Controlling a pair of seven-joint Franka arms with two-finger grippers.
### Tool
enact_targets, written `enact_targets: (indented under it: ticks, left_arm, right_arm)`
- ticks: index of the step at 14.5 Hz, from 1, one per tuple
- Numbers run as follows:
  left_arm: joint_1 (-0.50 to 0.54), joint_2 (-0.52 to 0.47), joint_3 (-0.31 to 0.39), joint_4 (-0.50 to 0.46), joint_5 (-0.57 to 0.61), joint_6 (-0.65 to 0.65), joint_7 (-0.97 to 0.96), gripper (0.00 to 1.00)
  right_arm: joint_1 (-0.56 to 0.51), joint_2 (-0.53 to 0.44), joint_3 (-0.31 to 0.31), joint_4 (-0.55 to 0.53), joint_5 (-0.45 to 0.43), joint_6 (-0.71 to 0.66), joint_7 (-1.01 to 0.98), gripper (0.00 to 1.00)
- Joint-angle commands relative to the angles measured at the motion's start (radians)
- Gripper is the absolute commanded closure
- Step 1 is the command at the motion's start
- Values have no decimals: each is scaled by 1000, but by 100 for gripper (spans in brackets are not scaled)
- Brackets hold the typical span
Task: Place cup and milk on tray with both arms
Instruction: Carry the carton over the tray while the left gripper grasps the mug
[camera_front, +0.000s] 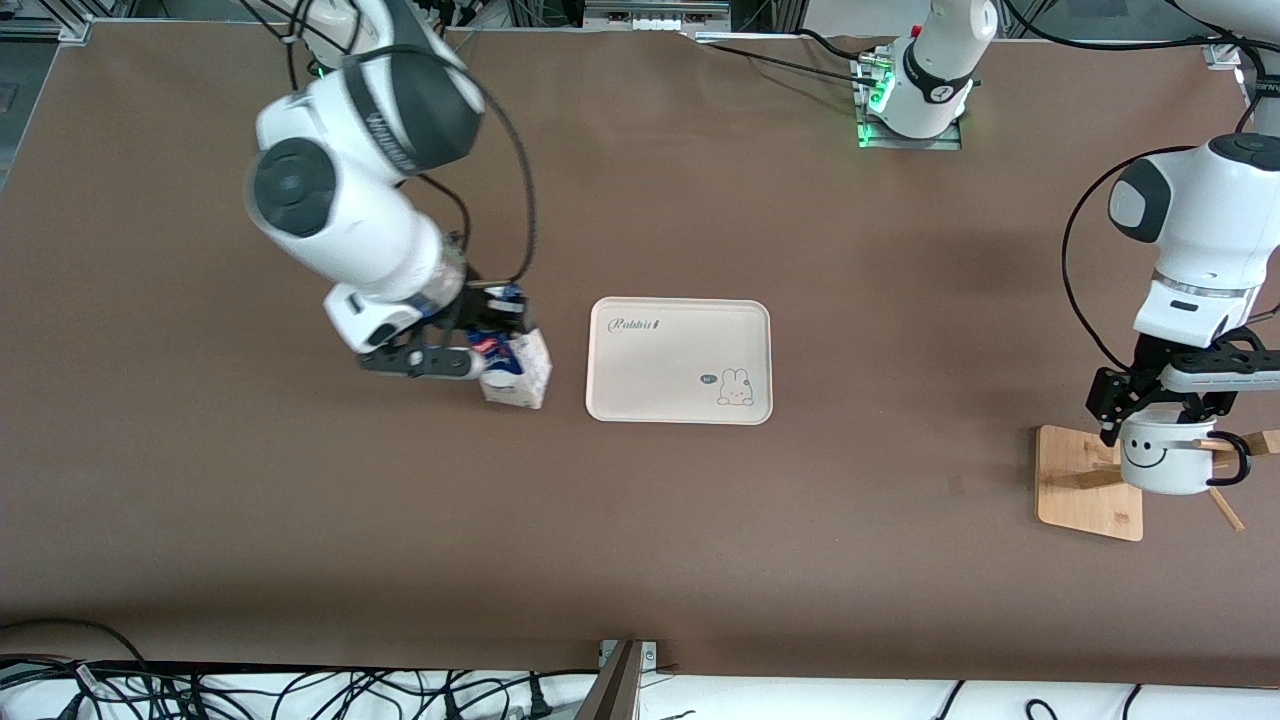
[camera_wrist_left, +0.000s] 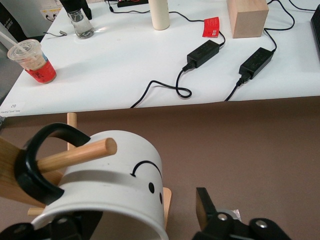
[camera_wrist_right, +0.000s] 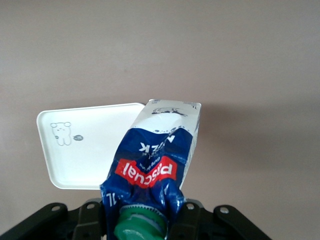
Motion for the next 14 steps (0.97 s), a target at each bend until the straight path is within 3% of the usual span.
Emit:
enact_targets:
  ticks: [1, 2, 6, 9, 14]
  left_arm:
    - [7, -28, -1, -25, 23, 9, 11, 42]
    - [7, -28, -1, -25, 24, 9, 11, 46]
    - [9, -28, -1, -23, 50, 9, 40, 46]
    - [15, -29, -1, -23, 53, 9, 45, 64]
    - [14, -28, -1, -23, 53, 9, 48, 83]
  right_arm:
    - [38, 14, -10, 1, -12, 25, 54, 63]
    - [50, 15, -9, 0, -12, 16, 41, 63]
    - [101, 40, -4, 0, 0, 2, -70, 63]
    - [138, 46, -4, 0, -2, -7, -113, 63]
    - [164, 83, 2, 15, -2, -91, -237, 64]
